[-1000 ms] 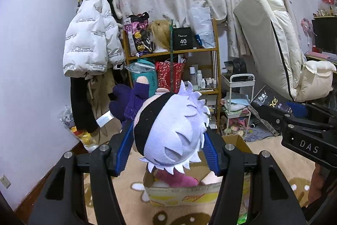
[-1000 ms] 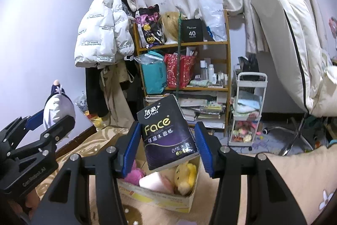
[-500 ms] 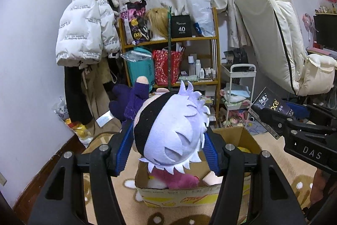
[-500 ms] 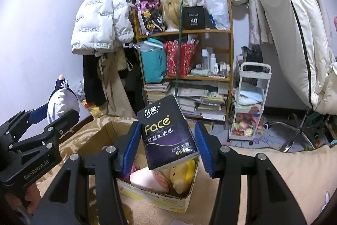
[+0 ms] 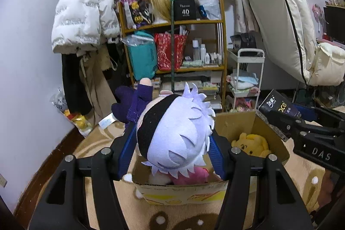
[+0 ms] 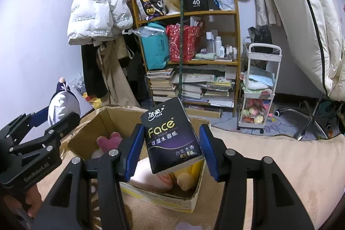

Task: Organize soft objects
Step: 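Lower the plush doll and tissue pack into the box and open both grippers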

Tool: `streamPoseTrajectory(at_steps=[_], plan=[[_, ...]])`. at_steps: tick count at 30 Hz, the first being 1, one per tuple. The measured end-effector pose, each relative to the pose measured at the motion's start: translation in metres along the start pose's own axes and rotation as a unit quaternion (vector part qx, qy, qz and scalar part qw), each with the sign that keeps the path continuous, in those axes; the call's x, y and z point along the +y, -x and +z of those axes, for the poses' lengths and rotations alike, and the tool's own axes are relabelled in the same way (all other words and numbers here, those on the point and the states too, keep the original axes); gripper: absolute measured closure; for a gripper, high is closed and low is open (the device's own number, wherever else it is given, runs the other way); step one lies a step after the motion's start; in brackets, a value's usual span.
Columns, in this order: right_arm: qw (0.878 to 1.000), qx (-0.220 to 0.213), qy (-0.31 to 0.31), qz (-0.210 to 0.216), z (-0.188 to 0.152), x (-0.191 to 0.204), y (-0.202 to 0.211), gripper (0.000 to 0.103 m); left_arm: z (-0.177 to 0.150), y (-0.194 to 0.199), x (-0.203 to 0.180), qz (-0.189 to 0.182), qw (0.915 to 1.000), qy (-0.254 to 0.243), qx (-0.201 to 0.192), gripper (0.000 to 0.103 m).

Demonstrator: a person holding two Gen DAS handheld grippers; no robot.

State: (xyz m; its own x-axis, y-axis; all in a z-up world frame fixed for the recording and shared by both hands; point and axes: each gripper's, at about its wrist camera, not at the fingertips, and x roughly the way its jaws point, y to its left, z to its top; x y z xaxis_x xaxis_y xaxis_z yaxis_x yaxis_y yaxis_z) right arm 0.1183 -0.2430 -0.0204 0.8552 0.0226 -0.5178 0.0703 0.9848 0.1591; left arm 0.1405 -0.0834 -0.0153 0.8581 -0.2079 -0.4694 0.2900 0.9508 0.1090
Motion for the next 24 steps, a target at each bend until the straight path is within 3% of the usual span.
streamPoseTrajectory(at_steps=[7, 13, 18, 24], plan=[[1.0, 0.024, -0.01, 0.01, -0.008, -0.004, -0.015, 0.048, -0.016, -0.021, -0.005, -0.002, 0.9993, -0.007, 0.037, 0.043], [0.999, 0.044, -0.004, 0.014, -0.016, -0.001, -0.024, 0.047, -0.022, -0.025, -0.009, -0.009, 0.9987, -0.018, 0.047, 0.041], [0.999, 0.052, 0.007, -0.006, -0.023, 0.001, -0.027, 0.047, -0.024, -0.029, -0.011, -0.005, 0.9982, -0.024, 0.054, 0.04], [0.998, 0.058, -0.005, 0.009, -0.024, -0.001, -0.025, 0.047, -0.027, -0.03, -0.011, -0.007, 0.9978, -0.025, 0.061, 0.035]])
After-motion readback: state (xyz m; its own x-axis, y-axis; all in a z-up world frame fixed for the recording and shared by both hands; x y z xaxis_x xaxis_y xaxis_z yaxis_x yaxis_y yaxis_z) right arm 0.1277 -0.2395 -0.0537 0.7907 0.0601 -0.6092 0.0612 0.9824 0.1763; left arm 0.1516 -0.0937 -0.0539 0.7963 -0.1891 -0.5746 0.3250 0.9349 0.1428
